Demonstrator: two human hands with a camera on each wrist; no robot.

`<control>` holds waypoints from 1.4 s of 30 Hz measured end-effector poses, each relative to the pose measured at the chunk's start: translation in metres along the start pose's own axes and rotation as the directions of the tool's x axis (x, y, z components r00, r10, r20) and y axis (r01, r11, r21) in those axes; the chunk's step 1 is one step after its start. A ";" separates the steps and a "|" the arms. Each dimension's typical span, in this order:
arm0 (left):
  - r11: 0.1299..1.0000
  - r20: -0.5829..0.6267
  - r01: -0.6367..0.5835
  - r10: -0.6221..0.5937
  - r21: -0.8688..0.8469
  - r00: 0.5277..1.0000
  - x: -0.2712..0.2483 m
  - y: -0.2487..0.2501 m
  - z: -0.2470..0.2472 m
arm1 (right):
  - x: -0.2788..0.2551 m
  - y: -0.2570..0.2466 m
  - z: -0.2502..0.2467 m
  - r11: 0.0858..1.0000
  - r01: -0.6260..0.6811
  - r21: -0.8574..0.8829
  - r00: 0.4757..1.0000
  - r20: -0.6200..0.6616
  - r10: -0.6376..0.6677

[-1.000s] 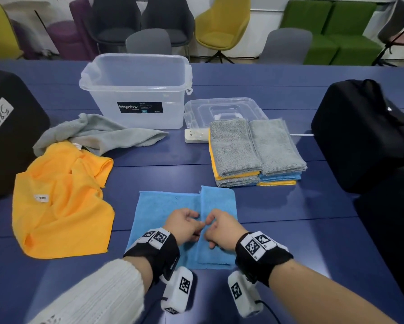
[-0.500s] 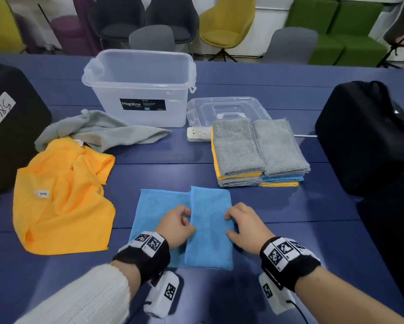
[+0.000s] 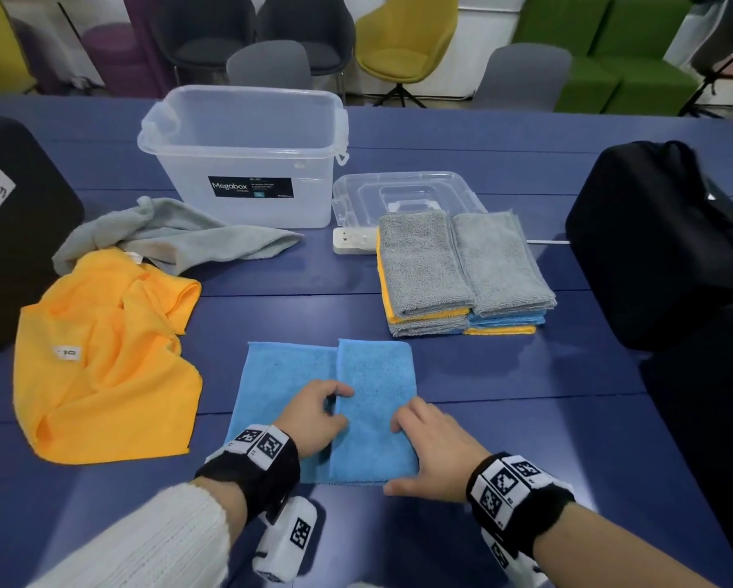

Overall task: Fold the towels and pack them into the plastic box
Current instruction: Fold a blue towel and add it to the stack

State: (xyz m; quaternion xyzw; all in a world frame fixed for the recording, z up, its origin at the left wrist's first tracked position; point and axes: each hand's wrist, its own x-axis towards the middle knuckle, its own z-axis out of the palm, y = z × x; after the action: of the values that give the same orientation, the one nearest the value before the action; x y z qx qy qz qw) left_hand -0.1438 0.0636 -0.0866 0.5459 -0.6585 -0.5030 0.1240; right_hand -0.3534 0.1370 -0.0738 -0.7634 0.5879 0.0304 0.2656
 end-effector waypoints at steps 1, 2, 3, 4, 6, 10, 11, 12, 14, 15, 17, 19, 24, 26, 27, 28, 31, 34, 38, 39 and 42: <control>1.000 0.011 0.000 0.000 0.011 1.000 0.000 0.000 0.000 | 0.001 0.000 0.001 1.000 -0.002 0.002 1.000 -0.008 0.002; 1.000 0.017 -0.010 0.009 0.025 1.000 0.000 -0.001 0.000 | 0.001 0.001 0.000 1.000 0.002 -0.002 1.000 -0.011 -0.002; 0.999 0.024 -0.012 0.010 0.051 1.000 0.000 0.000 0.000 | 0.001 0.001 0.000 1.000 0.009 -0.019 1.000 -0.009 -0.009; 0.995 0.029 -0.017 0.014 0.095 0.999 -0.001 0.000 0.000 | 0.002 0.002 0.000 0.999 0.019 -0.041 1.000 -0.009 -0.019; 0.980 0.044 -0.039 0.031 0.194 0.999 -0.003 0.002 0.002 | 0.002 0.003 0.000 0.997 0.032 -0.075 0.999 -0.014 -0.033; 0.943 0.054 -0.074 0.059 0.323 0.997 -0.005 0.007 0.006 | 0.000 0.001 -0.004 0.997 0.038 -0.068 0.999 -0.005 -0.038; 0.938 0.057 -0.078 0.062 0.338 0.996 -0.005 0.008 0.006 | -0.002 -0.001 -0.005 0.997 0.040 -0.059 0.999 -0.012 -0.041; 0.934 0.059 -0.078 0.062 0.348 0.996 -0.005 0.009 0.006 | -0.003 -0.003 -0.006 0.998 0.038 -0.051 0.999 -0.018 -0.039; 0.927 0.059 -0.080 0.062 0.367 0.996 -0.005 0.009 0.006 | -0.006 -0.008 -0.008 0.999 0.036 -0.030 0.999 -0.022 -0.036; 0.923 0.060 -0.082 0.065 0.375 0.996 -0.005 0.010 0.006 | -0.007 -0.010 -0.008 0.999 0.038 -0.024 0.999 -0.018 -0.038; 0.917 0.058 -0.085 0.068 0.390 0.996 -0.005 0.010 0.007 | -0.007 -0.014 -0.007 0.999 0.040 -0.034 0.999 -0.001 -0.040; 0.911 0.054 -0.084 0.068 0.404 0.996 -0.005 0.011 0.007 | -0.005 -0.016 -0.005 0.996 0.045 -0.071 0.998 0.036 -0.043; 0.904 0.067 -0.092 0.070 0.418 0.995 -0.007 0.010 0.006 | -0.005 -0.013 -0.007 0.986 0.060 -0.158 0.991 0.129 -0.040; 0.897 0.089 -0.098 0.066 0.432 0.994 -0.009 0.007 0.004 | -0.009 -0.013 -0.010 0.983 0.073 -0.171 0.985 0.165 -0.044; 0.890 0.100 -0.100 0.062 0.444 0.993 -0.010 0.006 0.003 | -0.011 -0.012 -0.012 0.982 0.078 -0.170 0.982 0.182 -0.046; 0.881 0.110 -0.103 0.059 0.462 0.992 -0.010 0.005 0.002 | -0.012 -0.011 -0.013 0.984 0.080 -0.162 0.980 0.192 -0.048; 0.836 0.127 -0.106 0.044 0.538 0.991 -0.012 0.003 -0.001 | -0.015 -0.010 -0.019 0.992 0.067 -0.103 0.980 0.191 -0.047; 0.811 0.129 -0.090 0.019 0.579 0.992 -0.013 0.001 0.000 | -0.008 -0.008 -0.022 0.999 -0.040 -0.003 0.984 0.173 0.040; 0.835 0.123 -0.078 0.013 0.544 0.992 -0.014 -0.003 0.000 | 0.017 -0.007 -0.028 0.995 -0.092 -0.027 0.996 0.002 0.092; 0.858 0.117 -0.075 0.018 0.508 0.993 -0.015 -0.004 0.000 | 0.022 -0.007 -0.031 0.994 -0.077 -0.079 0.996 -0.053 0.072; 0.941 -0.088 -0.042 0.075 0.335 0.993 -0.018 -0.009 -0.008 | 0.032 -0.004 -0.035 0.980 -0.036 -0.194 0.996 -0.088 0.019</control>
State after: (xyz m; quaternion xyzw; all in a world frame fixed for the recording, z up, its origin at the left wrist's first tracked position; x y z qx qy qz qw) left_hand -0.1259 0.0758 -0.0836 0.5634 -0.7428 -0.3531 0.0777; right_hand -0.3490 0.0935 -0.0536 -0.7783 0.6034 0.0589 0.1634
